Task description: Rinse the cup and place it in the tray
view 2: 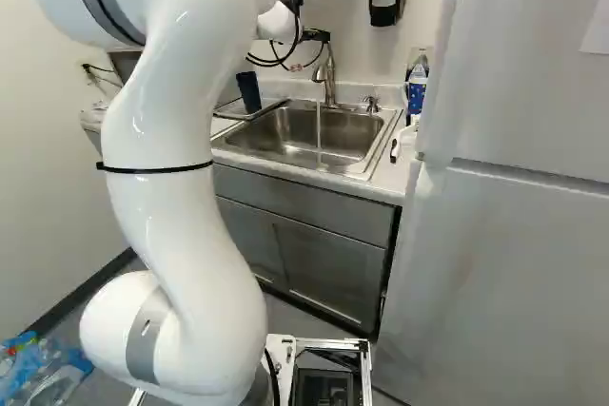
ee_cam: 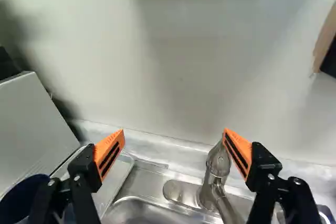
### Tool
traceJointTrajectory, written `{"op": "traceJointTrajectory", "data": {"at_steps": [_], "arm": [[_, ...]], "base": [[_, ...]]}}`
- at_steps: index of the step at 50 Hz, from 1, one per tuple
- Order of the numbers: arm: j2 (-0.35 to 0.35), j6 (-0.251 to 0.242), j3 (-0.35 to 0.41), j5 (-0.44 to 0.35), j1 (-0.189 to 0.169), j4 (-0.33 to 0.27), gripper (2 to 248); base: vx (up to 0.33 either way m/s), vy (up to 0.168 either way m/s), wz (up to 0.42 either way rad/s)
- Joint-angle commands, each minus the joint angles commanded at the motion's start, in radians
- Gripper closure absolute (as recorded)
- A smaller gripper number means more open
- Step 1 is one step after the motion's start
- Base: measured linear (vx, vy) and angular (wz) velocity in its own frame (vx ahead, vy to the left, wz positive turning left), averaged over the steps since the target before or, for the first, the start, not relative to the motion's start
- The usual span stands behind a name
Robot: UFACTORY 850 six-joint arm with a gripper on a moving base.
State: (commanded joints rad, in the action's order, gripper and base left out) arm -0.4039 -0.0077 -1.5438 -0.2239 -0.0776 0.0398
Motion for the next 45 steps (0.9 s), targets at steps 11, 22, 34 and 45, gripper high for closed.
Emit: {"op": "traceJointTrajectory", "data": {"at_steps": [11,22,34,45], "arm": [[0.019,0.0,0.022,0.027,-0.001,0.0,3],[0.025,0.0,0.03,0.038,-0.001,0.0,3],[0.025,0.0,0.03,0.038,-0.001,0.0,3],[0.029,0.0,0.023,0.038,-0.001,0.0,3]], "base": [[0.0,0.0,0.0],[0.0,0.0,0.0],[0.0,0.0,0.0],[0.0,0.0,0.0]]}}
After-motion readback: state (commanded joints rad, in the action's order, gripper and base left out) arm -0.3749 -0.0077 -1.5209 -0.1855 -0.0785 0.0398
